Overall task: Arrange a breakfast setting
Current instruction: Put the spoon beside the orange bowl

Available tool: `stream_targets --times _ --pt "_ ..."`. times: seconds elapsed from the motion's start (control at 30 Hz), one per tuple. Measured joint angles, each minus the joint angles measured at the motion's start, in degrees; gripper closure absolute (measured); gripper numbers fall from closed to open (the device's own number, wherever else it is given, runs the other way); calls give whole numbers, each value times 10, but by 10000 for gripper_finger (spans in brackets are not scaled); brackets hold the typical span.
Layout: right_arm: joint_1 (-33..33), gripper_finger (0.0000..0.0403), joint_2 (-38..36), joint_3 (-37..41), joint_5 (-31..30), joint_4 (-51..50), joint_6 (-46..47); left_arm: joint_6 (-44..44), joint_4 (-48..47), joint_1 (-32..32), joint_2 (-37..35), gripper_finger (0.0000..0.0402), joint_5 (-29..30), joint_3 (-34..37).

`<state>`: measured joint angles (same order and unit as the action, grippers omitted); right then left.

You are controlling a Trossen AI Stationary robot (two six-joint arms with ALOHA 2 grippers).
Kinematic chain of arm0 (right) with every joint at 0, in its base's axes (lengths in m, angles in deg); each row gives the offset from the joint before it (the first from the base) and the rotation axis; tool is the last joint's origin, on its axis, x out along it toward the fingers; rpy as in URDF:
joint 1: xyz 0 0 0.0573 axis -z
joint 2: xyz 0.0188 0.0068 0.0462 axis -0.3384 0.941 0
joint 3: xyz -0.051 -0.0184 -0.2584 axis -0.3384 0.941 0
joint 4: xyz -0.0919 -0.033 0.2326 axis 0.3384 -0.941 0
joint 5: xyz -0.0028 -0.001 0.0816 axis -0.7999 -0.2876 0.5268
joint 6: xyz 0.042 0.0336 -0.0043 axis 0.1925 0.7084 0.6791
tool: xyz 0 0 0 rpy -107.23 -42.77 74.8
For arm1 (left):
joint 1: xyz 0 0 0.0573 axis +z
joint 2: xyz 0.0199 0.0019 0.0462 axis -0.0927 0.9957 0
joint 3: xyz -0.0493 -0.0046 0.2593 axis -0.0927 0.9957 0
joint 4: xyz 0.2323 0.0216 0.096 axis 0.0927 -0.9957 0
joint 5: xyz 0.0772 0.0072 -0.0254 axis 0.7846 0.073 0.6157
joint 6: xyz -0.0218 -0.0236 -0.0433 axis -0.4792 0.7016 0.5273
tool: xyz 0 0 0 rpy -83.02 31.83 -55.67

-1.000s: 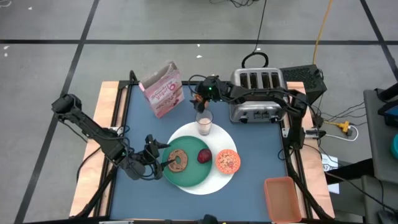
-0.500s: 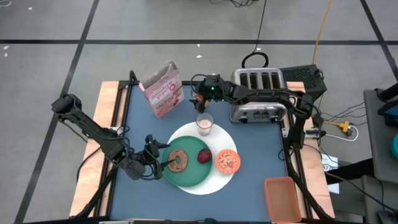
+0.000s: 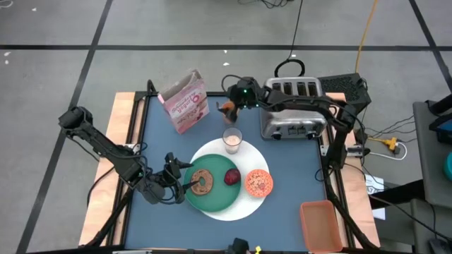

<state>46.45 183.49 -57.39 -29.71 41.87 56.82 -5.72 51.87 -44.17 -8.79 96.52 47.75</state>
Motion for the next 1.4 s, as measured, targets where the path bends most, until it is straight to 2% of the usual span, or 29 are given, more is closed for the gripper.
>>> stream_targets --times 0.17,0.7,0.83,1.4 --pt "8 35 0 0 34 -4 0 0 0 0 0 80 0 0" --pt "15 35 37 0 36 8 0 0 0 0 0 80 0 0" --pt "15 35 39 0 68 9 1 0 0 0 0 80 0 0" --pt "22 35 39 0 63 9 0 0 0 0 0 80 0 0"
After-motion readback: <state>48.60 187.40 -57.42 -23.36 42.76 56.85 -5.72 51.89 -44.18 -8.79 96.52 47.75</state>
